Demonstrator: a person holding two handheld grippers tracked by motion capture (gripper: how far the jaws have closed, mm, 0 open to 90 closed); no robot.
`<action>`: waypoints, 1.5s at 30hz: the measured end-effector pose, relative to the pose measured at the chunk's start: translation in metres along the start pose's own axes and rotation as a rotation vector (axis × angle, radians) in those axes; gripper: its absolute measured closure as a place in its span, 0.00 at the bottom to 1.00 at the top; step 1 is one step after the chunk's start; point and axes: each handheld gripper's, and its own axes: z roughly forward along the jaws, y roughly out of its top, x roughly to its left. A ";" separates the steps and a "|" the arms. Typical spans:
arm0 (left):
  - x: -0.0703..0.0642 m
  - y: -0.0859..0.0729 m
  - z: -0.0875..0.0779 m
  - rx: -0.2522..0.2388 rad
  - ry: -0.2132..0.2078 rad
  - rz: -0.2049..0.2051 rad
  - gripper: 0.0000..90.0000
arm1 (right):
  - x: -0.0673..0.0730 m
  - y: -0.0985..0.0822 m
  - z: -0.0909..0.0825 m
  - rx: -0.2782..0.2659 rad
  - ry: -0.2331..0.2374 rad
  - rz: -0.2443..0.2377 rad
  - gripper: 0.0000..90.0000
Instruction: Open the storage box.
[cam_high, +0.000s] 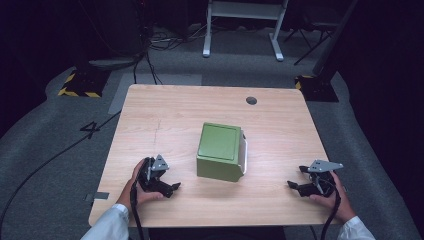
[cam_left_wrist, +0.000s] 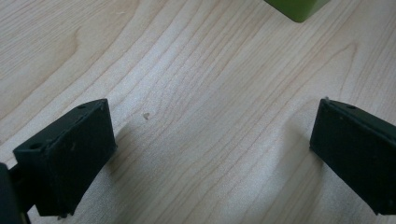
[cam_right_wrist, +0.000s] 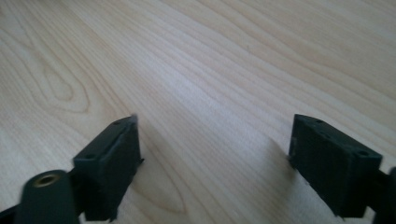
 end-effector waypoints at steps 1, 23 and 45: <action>0.000 0.000 0.000 0.000 0.000 0.000 0.00 | 0.000 0.002 0.001 0.002 -0.002 -0.002 0.19; -0.001 0.000 0.000 0.000 0.003 -0.008 0.00 | 0.022 0.090 0.004 -0.098 0.062 -0.078 0.23; -0.001 0.000 0.000 -0.001 0.003 -0.008 0.00 | 0.058 0.154 0.056 -0.117 0.104 -0.124 0.25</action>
